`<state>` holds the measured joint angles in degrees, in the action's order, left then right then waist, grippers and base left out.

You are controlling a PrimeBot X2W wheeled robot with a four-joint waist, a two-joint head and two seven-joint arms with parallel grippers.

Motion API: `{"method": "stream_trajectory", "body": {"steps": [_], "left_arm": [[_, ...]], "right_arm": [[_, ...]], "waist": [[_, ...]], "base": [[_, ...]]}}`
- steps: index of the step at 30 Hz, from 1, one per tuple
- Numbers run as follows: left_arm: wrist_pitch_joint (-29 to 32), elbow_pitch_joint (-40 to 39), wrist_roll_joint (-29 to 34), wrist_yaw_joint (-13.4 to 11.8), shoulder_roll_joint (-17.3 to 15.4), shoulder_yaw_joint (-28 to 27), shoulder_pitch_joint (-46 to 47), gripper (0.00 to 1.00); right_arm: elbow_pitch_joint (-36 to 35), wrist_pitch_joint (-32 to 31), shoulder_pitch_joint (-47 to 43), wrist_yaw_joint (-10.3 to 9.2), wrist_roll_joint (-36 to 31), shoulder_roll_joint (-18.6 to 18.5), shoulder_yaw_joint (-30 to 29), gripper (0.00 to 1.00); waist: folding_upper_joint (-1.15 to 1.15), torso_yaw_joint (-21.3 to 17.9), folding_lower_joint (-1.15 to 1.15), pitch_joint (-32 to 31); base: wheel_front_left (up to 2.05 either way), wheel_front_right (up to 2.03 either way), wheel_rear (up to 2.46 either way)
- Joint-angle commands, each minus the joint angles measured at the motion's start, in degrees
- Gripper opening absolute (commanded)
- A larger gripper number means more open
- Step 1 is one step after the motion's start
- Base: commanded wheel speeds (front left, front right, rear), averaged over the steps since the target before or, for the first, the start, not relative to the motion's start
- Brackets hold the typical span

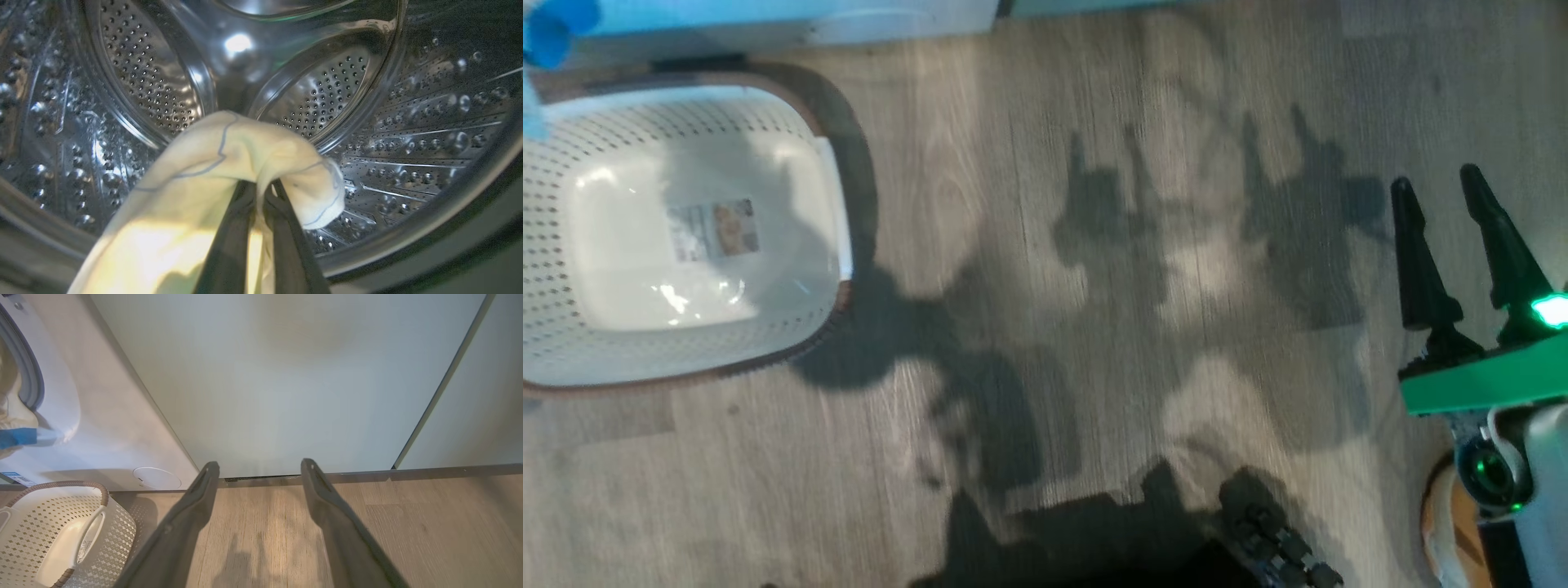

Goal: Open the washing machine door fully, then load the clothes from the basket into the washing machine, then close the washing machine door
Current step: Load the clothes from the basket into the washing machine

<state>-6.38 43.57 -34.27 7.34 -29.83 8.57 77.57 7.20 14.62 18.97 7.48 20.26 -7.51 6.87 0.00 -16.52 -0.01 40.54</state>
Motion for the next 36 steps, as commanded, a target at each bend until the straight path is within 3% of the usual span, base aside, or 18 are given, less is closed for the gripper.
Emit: {"method": "stream_trajectory", "body": {"steps": [1,8,15,28,33,34,36], "left_arm": [[-0.9,-0.7,1.4,0.1,-3.4,0.5,4.2,0.00],[-4.6,4.8,4.5,0.1,-4.4,6.7,15.3,0.00],[-8.4,7.8,5.3,0.1,-5.5,6.7,22.8,0.00],[-8.6,-6.8,6.6,0.1,-4.4,-1.7,19.6,0.00],[-8.6,-3.4,8.2,0.1,-4.5,0.3,15.4,0.00],[-8.6,-2.1,8.2,0.1,-4.4,0.5,15.1,0.16],[-8.6,1.5,8.4,0.1,-4.2,1.2,15.0,0.98]], "right_arm": [[-1.6,0.4,0.1,0.01,0.4,-0.3,1.1,1.00],[-1.6,0.4,2.9,0.01,0.9,0.4,2.5,1.00],[-1.7,0.4,3.9,0.01,0.9,0.9,3.3,1.00],[-1.5,0.4,5.0,0.01,0.8,1.5,3.1,1.00],[-1.4,0.4,4.9,0.01,0.7,1.5,3.0,1.00],[-1.3,0.4,4.9,0.01,0.7,1.5,3.0,1.00],[-1.2,0.4,4.7,0.01,0.7,1.4,3.0,1.00]], "waist": [[0.00,-1.3,0.01,2.5],[0.00,-3.4,0.01,5.7],[0.00,-4.8,0.01,7.5],[0.00,-4.9,0.01,9.4],[0.00,-4.4,0.01,9.1],[0.00,-4.3,0.01,9.0],[0.00,-4.1,0.01,8.7]], "base": [[0.00,0.00,0.00],[0.00,0.00,0.00],[0.00,0.00,0.00],[0.00,0.00,0.00],[0.00,0.00,0.00],[0.00,0.00,0.00],[0.00,0.00,0.00]]}}
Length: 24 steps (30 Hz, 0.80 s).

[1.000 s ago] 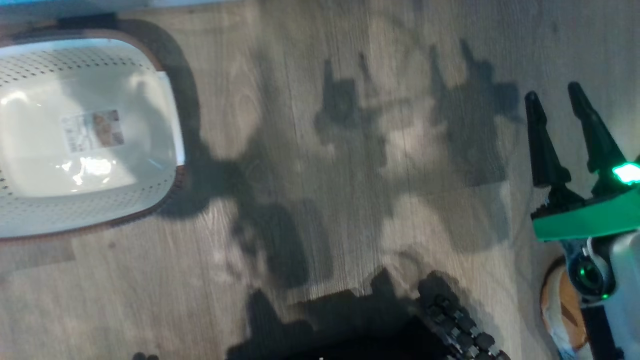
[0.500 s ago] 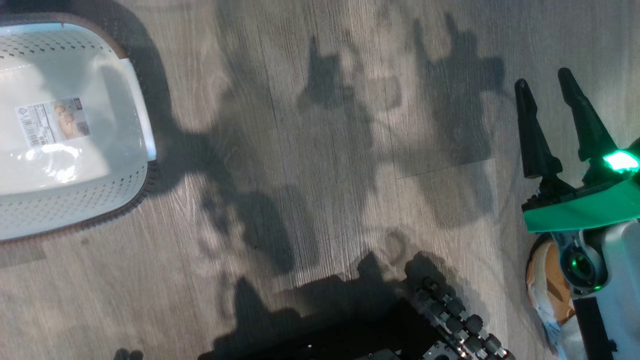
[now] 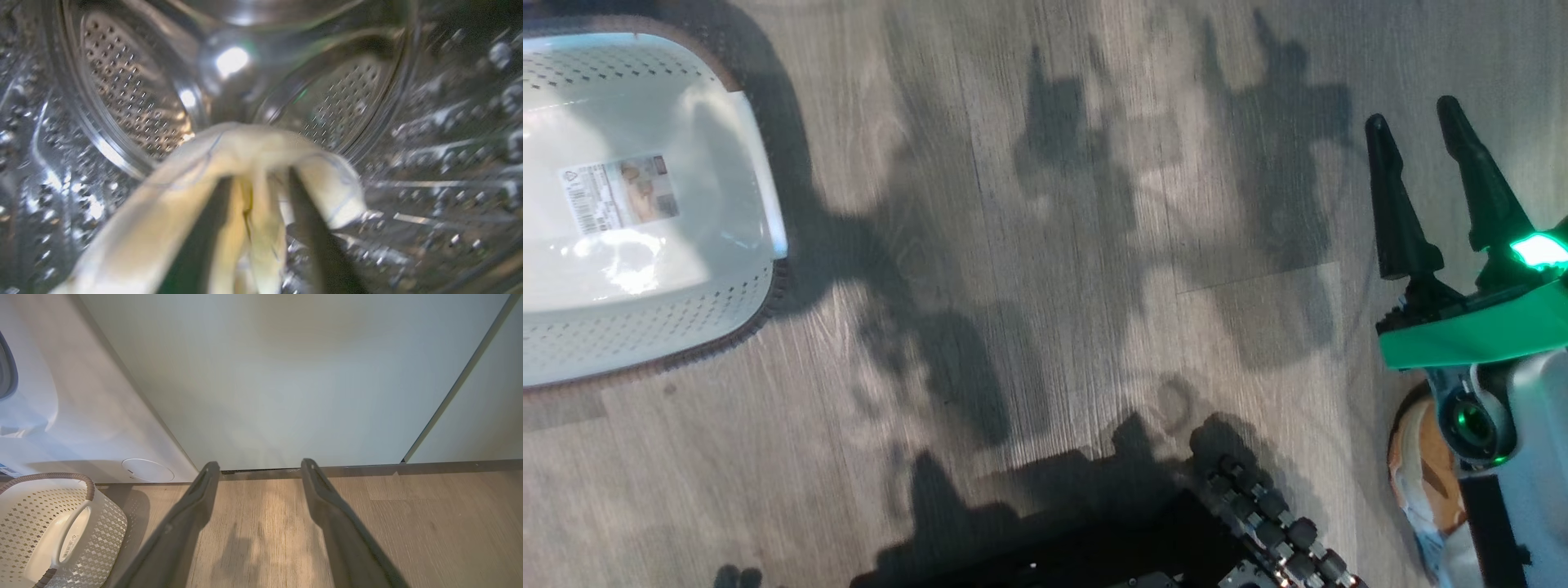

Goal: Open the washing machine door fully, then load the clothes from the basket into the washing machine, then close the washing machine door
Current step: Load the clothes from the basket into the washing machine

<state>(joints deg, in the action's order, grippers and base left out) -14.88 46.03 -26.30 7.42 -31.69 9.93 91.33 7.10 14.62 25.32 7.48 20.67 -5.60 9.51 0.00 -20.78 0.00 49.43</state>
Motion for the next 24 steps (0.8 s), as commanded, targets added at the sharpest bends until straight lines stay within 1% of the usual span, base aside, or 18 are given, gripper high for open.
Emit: {"method": "stream_trajectory", "body": {"steps": [1,6,9,12,16,17,24], "left_arm": [[-0.1,0.5,0.6,0.1,-2.3,0.5,1.4,1.00],[0.5,7.9,2.3,0.1,-1.7,3.9,2.9,1.00],[1.3,11.3,3.4,0.1,-1.5,6.7,3.0,1.00],[1.2,13.6,3.2,0.1,-1.0,8.1,2.2,1.00],[0.9,16.2,1.6,0.1,-0.2,8.5,-0.4,1.00],[0.8,16.9,0.4,0.1,0.3,8.7,-2.4,1.00],[0.3,16.5,-4.0,0.1,1.2,8.5,-10.3,1.00]], "right_arm": [[-1.1,0.4,-1.7,0.01,0.2,-0.6,0.3,1.00],[-0.9,0.4,-2.1,0.01,0.2,-0.8,-0.2,1.00],[-0.8,0.4,-2.5,0.01,0.1,-0.9,-0.5,1.00],[-0.7,0.4,-3.0,0.01,0.0,-0.9,-0.6,1.00],[-0.4,0.4,-4.2,0.01,-0.1,-1.0,-0.7,1.00],[-0.2,0.4,-4.9,0.01,-0.2,-1.2,-0.8,1.00],[0.3,0.4,-7.5,0.01,-0.4,-1.8,-1.3,1.00]], "waist": [[0.00,0.3,0.00,-0.3],[0.00,1.2,0.00,-1.5],[0.00,1.7,0.00,-2.7],[0.00,2.1,0.00,-4.4],[0.00,2.7,0.00,-7.4],[0.00,3.1,0.00,-9.0],[0.00,3.9,0.00,-14.1]], "base": [[0.00,0.00,0.00],[0.00,0.00,0.00],[0.00,0.00,0.00],[0.00,0.00,0.00],[0.00,0.00,0.00],[0.00,0.00,0.00],[0.00,0.00,0.00]]}}
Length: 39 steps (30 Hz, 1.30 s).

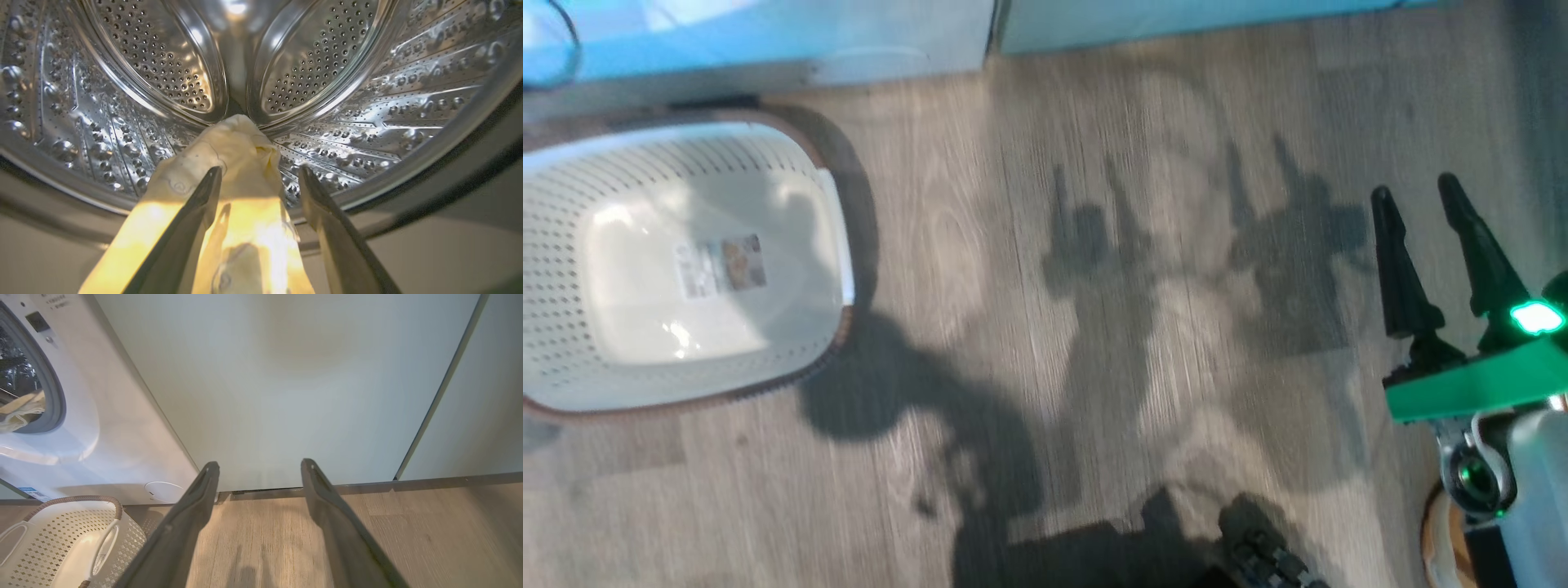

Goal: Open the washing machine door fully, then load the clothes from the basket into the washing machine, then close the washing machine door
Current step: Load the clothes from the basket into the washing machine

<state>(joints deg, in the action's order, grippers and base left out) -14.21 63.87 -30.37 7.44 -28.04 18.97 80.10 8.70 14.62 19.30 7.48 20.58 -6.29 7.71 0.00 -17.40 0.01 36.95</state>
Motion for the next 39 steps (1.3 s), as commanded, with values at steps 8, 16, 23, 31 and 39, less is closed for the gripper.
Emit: {"method": "stream_trajectory", "body": {"steps": [8,16,23,31,39], "left_arm": [[-0.8,-10.9,-2.2,-0.8,-2.3,-4.0,-14.3,1.00],[-0.8,-24.6,-2.2,-4.3,0.3,-10.7,-32.9,1.00],[1.7,-29.4,-3.0,-5.2,0.5,-11.5,-39.6,1.00],[4.5,-33.0,-4.3,-6.5,-1.3,-12.5,-42.7,1.00],[2.0,-35.3,-5.6,-8.1,0.1,-13.9,-50.6,1.00]], "right_arm": [[-0.9,0.4,-5.6,0.01,-0.3,-1.6,-0.6,1.00],[-0.7,0.4,-8.6,0.01,-0.4,-1.9,-1.7,1.00],[-0.9,0.4,-9.3,0.01,-0.4,-2.5,-1.8,1.00],[-0.8,0.4,-9.5,0.01,-0.3,-2.4,-1.4,1.00],[-0.3,0.4,-11.8,0.01,-0.2,-1.9,-2.2,1.00]], "waist": [[0.00,2.1,-0.01,-8.3],[0.00,4.0,-0.01,-12.9],[0.00,5.6,-0.01,-14.3],[0.00,5.0,-0.01,-15.3],[0.00,5.0,-0.01,-18.9]], "base": [[0.00,0.00,0.00],[0.00,0.00,0.00],[0.00,0.00,0.00],[0.00,0.00,0.00],[0.00,0.00,0.00]]}}
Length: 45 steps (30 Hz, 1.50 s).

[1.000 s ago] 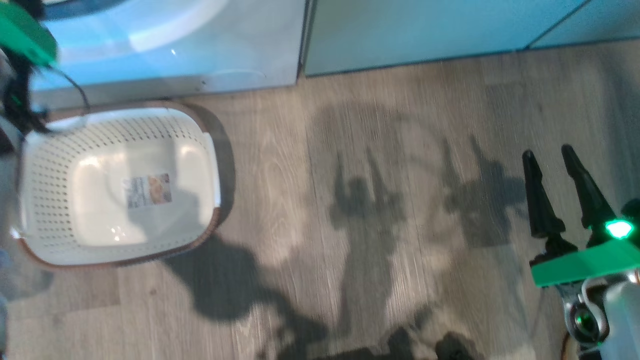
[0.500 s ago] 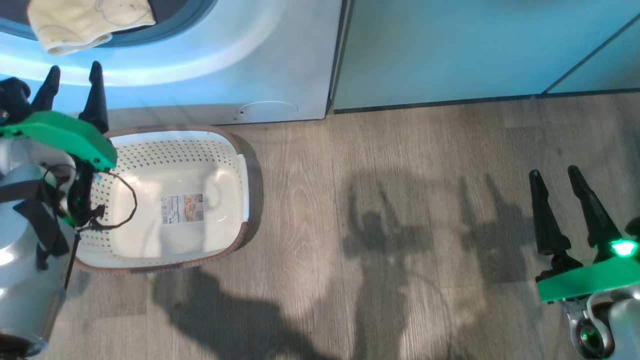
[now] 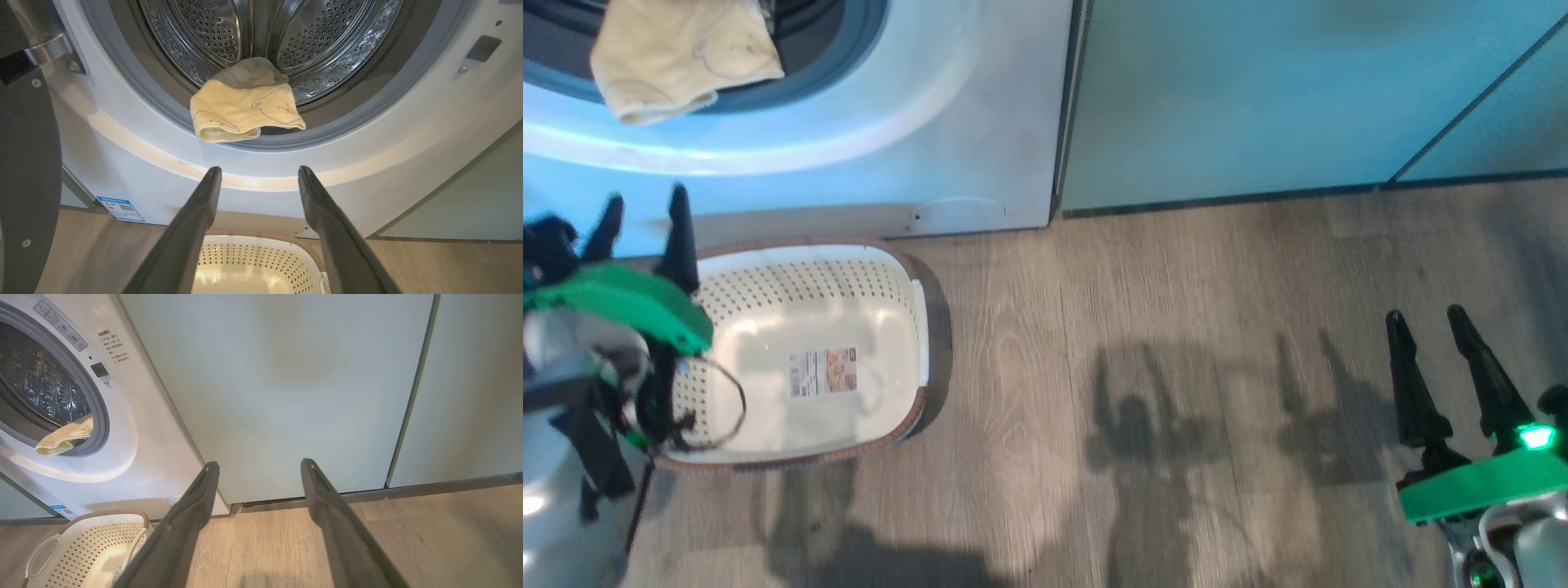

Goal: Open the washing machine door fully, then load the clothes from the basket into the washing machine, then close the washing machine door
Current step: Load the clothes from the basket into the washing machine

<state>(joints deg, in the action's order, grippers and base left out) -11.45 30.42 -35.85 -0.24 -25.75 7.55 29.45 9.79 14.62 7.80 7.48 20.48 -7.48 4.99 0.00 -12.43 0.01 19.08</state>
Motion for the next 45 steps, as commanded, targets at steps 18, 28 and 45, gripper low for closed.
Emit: {"method": "stream_trajectory", "body": {"steps": [18,28,45], "left_arm": [[-3.5,-11.6,0.7,-2.9,3.9,-7.1,-18.0,1.00],[-2.3,-13.4,1.6,-2.8,5.8,-8.1,-20.6,1.00],[28.7,-6.5,3.1,-1.9,-5.4,-1.1,5.8,1.00]], "right_arm": [[-1.6,0.4,-3.2,0.01,-0.2,-1.3,-0.6,1.00],[-2.0,0.4,-3.3,0.01,-0.2,-1.7,-0.6,1.00],[-2.9,0.4,2.6,0.01,0.1,-1.0,1.6,1.00]], "waist": [[0.00,1.4,-0.01,-6.3],[0.00,2.4,-0.01,-6.2],[0.00,0.5,-0.01,5.1]], "base": [[0.00,0.00,0.00],[0.00,0.00,0.00],[0.00,0.00,0.00]]}}
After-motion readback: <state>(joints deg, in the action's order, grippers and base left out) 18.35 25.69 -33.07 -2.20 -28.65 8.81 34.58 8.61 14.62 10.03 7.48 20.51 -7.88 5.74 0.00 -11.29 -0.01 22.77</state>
